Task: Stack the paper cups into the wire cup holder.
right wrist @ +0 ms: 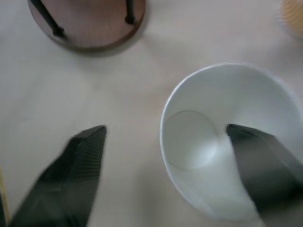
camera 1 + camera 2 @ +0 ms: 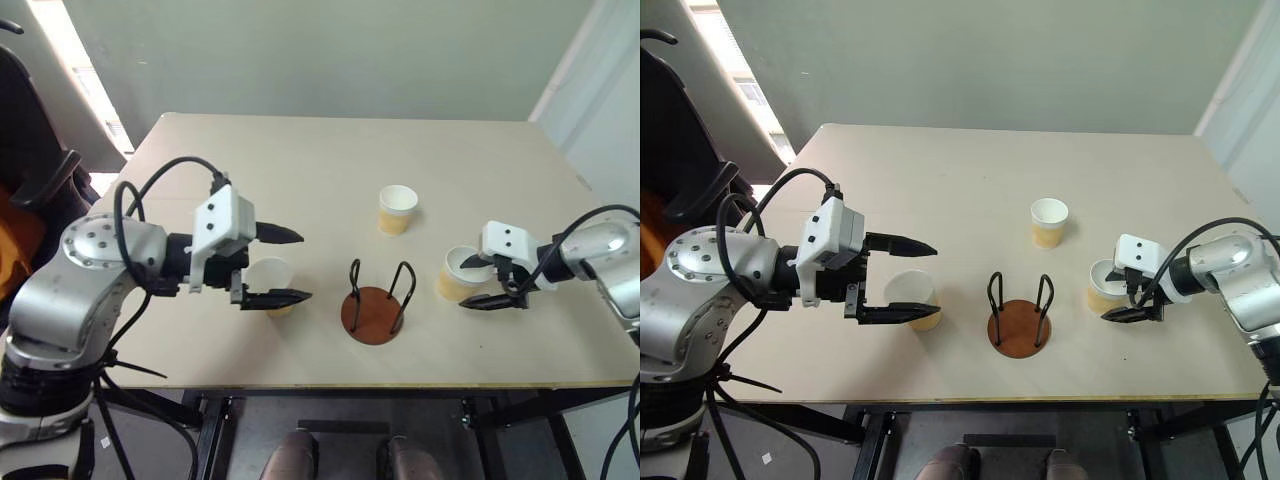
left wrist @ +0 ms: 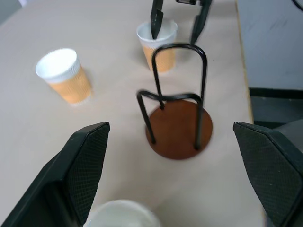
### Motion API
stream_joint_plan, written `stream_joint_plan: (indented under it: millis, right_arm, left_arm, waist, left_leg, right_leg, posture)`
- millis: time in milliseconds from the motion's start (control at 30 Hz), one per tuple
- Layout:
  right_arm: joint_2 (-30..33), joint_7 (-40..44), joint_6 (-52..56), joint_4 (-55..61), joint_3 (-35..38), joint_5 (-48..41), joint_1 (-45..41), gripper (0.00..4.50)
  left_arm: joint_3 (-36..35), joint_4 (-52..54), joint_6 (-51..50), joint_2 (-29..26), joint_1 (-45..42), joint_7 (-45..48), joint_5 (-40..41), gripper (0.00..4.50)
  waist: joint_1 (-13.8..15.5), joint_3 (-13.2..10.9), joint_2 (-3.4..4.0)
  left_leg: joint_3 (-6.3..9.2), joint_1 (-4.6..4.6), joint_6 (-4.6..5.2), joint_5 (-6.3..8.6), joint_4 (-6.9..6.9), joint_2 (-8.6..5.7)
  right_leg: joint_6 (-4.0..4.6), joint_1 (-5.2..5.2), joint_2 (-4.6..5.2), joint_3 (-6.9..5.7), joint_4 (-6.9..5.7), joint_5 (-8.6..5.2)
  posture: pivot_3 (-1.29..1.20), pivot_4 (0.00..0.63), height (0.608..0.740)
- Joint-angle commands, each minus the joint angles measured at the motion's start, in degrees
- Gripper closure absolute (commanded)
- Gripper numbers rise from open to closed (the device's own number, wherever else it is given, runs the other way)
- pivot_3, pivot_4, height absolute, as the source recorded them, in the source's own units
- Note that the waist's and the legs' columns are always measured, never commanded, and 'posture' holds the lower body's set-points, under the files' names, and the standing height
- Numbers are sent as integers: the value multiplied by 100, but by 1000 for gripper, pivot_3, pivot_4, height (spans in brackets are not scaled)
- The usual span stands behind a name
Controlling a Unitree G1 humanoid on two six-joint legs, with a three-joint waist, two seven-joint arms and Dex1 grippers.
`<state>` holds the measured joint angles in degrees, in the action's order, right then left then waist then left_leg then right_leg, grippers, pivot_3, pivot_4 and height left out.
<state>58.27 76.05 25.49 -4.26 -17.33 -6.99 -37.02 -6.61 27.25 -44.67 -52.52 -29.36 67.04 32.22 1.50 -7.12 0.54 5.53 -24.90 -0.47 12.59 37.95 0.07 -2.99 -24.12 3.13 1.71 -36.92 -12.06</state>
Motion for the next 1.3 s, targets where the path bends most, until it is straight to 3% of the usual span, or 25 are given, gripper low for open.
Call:
stream_joint_plan:
  millis: [33, 267, 400, 500, 567, 700, 933, 1133, 1300]
  right_arm:
    - [-81, 111, -160, -64, -16, 211, -263, 1933]
    - [61, 579, -95, 245, 64, 186, -431, 4481]
    - [308, 1007, 64, 737, 397, -182, -739, 4481]
    - [67, 1417, 859, 1067, 1094, -1520, -1636, 4481]
    - [-124, 1463, 1015, 991, 1252, -1857, -2248, 4481]
    - [-373, 1631, 742, 1073, 828, -1843, -2660, 4481]
    - [-259, 1645, -167, 1335, -612, -1721, -2649, 4481]
    - [-277, 1645, -501, 1303, -926, -1814, -2694, 4481]
    - [-554, 1645, -1118, 1031, -1067, -1059, -2686, 4481]
  left_arm:
    - [-234, 263, -83, -155, 13, -177, 221, 0]
    - [-316, 149, -22, -402, 96, -361, 303, 0]
    - [-401, 34, 98, -530, 125, -302, 333, 0]
    - [-374, -61, 190, -579, 134, -293, 314, 0]
    - [-333, -90, 227, -584, 123, -298, 313, 0]
    - [-222, -124, 276, -540, 28, -289, 354, 0]
    - [-89, -177, 319, -583, -53, -193, 317, 0]
    - [-143, -47, 243, -607, 48, -251, 374, 0]
    - [-198, -10, 212, -613, 92, -340, 381, 0]
  waist:
    - [-15, 0, 1]
    - [-24, -1, 1]
    - [-32, -2, 3]
    - [-57, -4, 7]
    - [-84, -4, 7]
    - [-81, 12, -34]
    - [-80, -1, -14]
    - [-84, -1, -15]
    - [-90, -1, -15]
  left_leg:
    - [0, 1, -1, 0, 0, 0]
    - [2, 6, -15, -6, -7, 1]
    - [2, 0, -25, -5, -16, 0]
    - [1, -2, -38, -7, -29, -2]
    - [-2, -2, -49, -20, -52, -5]
    - [19, 21, -63, -34, -98, 13]
    - [31, 28, -79, -27, -102, 24]
    - [30, 26, -76, -21, -101, 24]
    - [30, 33, -75, -19, -102, 28]
  right_leg:
    - [4, 0, 0, 0, 1, 4]
    - [18, -2, -1, -2, 0, 9]
    - [27, -12, 0, -3, 0, 3]
    - [32, -23, -2, 1, 0, 0]
    - [38, -37, -4, 6, -1, -3]
    - [91, -34, -13, -13, -5, -34]
    - [102, -29, -20, -19, -9, -41]
    - [103, -29, -17, -18, -9, -41]
    - [105, -28, -18, -19, -16, -39]
  posture:
    - [0, 150, 740]
    - [0, 150, 740]
    - [0, 150, 740]
    - [0, 150, 740]
    - [0, 150, 740]
    - [0, 150, 740]
    - [0, 150, 740]
    - [0, 150, 740]
    - [0, 150, 740]
